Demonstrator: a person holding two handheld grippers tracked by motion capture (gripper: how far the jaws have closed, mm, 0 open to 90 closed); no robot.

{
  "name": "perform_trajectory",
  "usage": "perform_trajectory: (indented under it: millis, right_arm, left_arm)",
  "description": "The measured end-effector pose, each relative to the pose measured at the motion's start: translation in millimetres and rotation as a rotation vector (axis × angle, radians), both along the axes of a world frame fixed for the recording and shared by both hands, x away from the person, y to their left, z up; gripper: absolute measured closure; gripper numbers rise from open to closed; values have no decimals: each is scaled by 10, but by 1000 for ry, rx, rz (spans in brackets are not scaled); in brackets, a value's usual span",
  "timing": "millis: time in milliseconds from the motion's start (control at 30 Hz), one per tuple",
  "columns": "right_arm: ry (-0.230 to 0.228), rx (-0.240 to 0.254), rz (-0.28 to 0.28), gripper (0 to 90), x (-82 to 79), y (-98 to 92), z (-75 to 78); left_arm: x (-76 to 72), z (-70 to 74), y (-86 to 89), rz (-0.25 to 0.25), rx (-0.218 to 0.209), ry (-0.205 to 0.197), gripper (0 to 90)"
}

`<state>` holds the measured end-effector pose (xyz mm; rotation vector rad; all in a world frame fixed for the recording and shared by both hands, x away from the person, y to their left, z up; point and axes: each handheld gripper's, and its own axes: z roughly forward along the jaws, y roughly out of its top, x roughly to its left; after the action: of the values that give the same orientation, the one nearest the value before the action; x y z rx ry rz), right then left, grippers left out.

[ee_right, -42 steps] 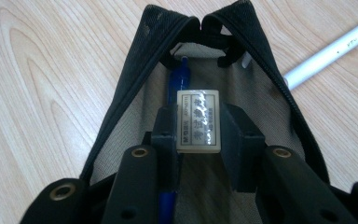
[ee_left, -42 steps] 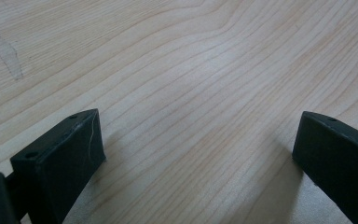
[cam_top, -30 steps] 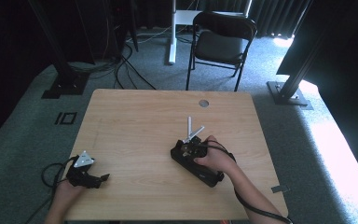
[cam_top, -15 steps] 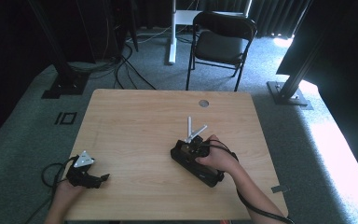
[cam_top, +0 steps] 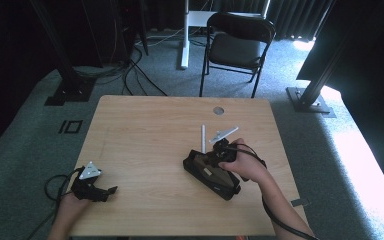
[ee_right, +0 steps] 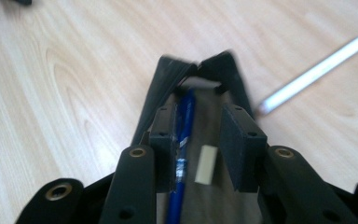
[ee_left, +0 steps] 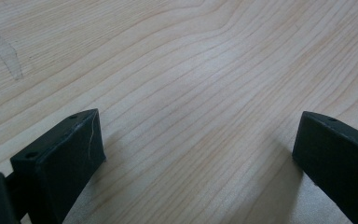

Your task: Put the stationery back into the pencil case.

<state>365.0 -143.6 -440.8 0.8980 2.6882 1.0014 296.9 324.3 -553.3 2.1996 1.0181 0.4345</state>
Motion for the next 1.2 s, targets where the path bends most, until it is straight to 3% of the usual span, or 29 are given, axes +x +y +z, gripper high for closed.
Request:
perform_trajectory:
  millis: [200, 333, 767, 933, 1200]
  right_arm:
    - [-35, 42, -66, 661, 132, -89, 62]
    - [-56, 66, -123, 645, 316, -125, 22]
    - [-18, 30, -222, 631, 846, 41, -326]
    - [-3, 12, -283, 624, 1052, 83, -466]
    - [36, -33, -339, 618, 1234, 169, -654]
  left_arm:
    - [-1, 0, 0, 0, 0, 1, 22]
    - [-1, 0, 0, 0, 0, 1, 22]
    - [-1, 0, 0, 0, -1, 1, 22]
    - [-1, 0, 0, 0, 0, 1, 22]
    - [-1, 0, 0, 0, 0, 1, 22]
